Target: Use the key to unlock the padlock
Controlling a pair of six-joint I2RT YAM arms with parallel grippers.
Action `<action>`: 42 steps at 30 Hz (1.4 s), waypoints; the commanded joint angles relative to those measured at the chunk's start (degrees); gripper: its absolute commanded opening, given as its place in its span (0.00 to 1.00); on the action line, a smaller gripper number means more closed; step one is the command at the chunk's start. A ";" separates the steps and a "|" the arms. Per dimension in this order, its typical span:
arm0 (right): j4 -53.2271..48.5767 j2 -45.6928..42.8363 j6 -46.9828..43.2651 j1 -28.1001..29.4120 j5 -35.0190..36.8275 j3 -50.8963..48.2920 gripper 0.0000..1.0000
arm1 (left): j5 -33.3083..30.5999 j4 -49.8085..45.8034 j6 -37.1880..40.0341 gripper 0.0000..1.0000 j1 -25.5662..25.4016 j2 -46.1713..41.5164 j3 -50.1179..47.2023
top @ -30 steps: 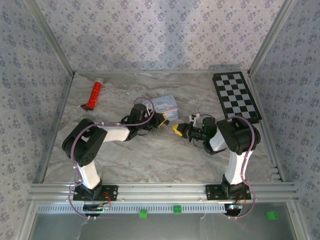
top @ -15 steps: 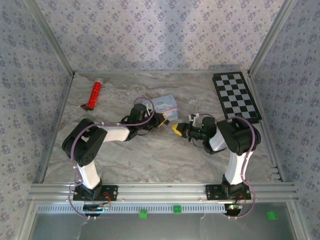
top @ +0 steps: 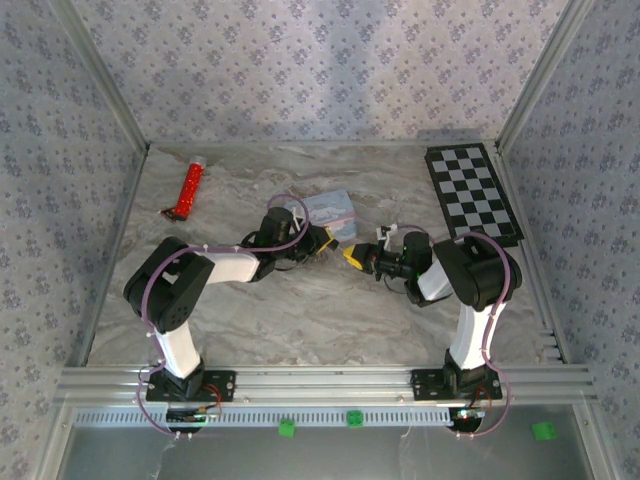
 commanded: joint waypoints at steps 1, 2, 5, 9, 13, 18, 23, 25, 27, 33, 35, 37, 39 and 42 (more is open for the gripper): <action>-0.23 -1.04 -0.05 0.29 -0.09 1.18 0.00 | 1.84 3.93 0.05 0.10 0.33 -2.37 0.26; -0.22 -1.01 -0.15 0.23 -0.04 1.18 0.00 | 1.85 3.93 0.07 0.10 0.35 -2.46 0.26; 0.00 -0.56 -0.30 0.25 0.00 1.18 0.00 | 1.97 4.14 -0.10 0.10 0.39 -2.59 0.08; 0.33 0.07 -0.57 0.14 0.00 1.18 0.00 | 2.10 4.34 -0.26 0.10 0.32 -2.81 0.08; 1.81 0.67 -0.47 0.14 0.04 1.27 0.00 | 2.44 5.11 -0.72 0.10 0.32 -2.81 0.00; 4.36 1.12 -1.25 -0.19 -0.61 1.79 0.00 | 2.98 7.51 -2.20 0.09 0.50 -2.46 -0.44; 6.27 2.09 -1.27 -0.64 -0.65 1.89 0.00 | 2.98 7.57 -2.26 0.09 0.54 -2.72 -0.19; 6.24 2.47 -1.50 -0.71 -0.66 1.97 0.00 | 3.07 7.52 -2.28 0.09 0.50 -2.77 -0.10; 6.24 2.56 -1.79 -0.74 -0.70 2.05 0.00 | 3.07 7.57 -2.32 0.09 0.57 -2.81 -0.09; 6.35 2.50 -2.46 -0.76 -1.14 2.50 0.00 | 3.16 7.75 -2.66 0.08 0.53 -2.99 -0.13; 6.23 2.39 -2.57 -0.78 -1.15 2.82 0.00 | 3.16 7.75 -2.65 0.08 0.45 -3.08 -0.01; 6.27 2.21 -2.49 -0.74 -1.23 3.24 0.00 | 3.25 7.81 -2.79 0.08 0.42 -3.08 0.09; 6.34 2.12 -2.49 -0.67 -1.27 3.54 0.00 | 3.27 7.86 -2.83 0.08 0.42 -3.08 0.17; 6.31 1.95 -2.42 -0.70 -1.32 3.99 0.00 | 3.31 8.05 -2.95 0.08 0.33 -3.14 0.17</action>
